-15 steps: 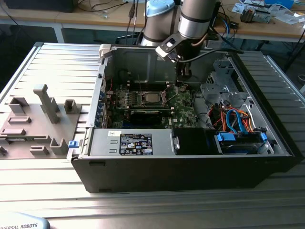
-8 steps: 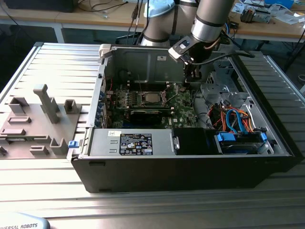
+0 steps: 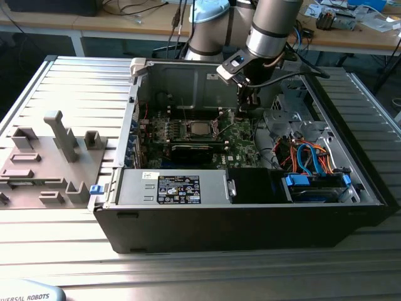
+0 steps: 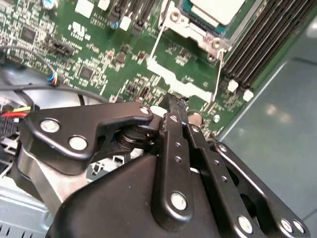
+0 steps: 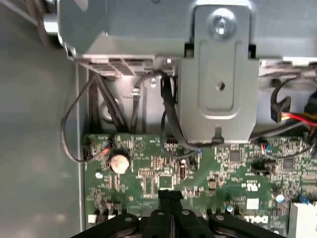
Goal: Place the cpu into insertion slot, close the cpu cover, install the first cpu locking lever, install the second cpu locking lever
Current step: 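Close the cpu cover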
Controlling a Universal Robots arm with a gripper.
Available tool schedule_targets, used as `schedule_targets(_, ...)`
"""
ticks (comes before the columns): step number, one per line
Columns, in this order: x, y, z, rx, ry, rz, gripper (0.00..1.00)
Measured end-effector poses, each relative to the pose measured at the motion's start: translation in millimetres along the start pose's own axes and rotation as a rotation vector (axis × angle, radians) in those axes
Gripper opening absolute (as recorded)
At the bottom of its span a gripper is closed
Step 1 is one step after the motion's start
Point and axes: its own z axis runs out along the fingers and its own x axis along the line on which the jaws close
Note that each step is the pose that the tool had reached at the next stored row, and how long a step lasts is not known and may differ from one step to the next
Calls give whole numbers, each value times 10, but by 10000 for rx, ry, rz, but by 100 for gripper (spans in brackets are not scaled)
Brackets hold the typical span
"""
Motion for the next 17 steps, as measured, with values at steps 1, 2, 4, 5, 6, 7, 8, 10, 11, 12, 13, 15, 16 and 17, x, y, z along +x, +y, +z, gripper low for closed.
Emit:
schedule_targets(1,0,-54,9,1,1,-2,11)
schedule_targets(2,0,-123,16,0,5,-2,11)
schedule_targets(4,0,-212,24,-4,23,-2,11)
schedule_targets(5,-1,-256,27,-7,32,-3,11)
schedule_targets(6,-1,-296,31,-11,39,-2,11)
schedule_targets(7,0,-329,33,-15,43,-5,11)
schedule_targets(8,0,-363,36,-21,47,-5,11)
schedule_targets(10,0,-442,43,-35,50,-5,11)
schedule_targets(11,0,-472,45,-36,50,-3,11)
schedule_targets(12,0,-486,47,-37,52,-3,11)
schedule_targets(13,0,-506,49,-37,52,-4,11)
schedule_targets(15,0,-536,52,-37,53,-4,11)
schedule_targets(16,0,-564,54,-37,52,-4,11)
schedule_targets(17,0,-586,57,-37,56,-4,11)
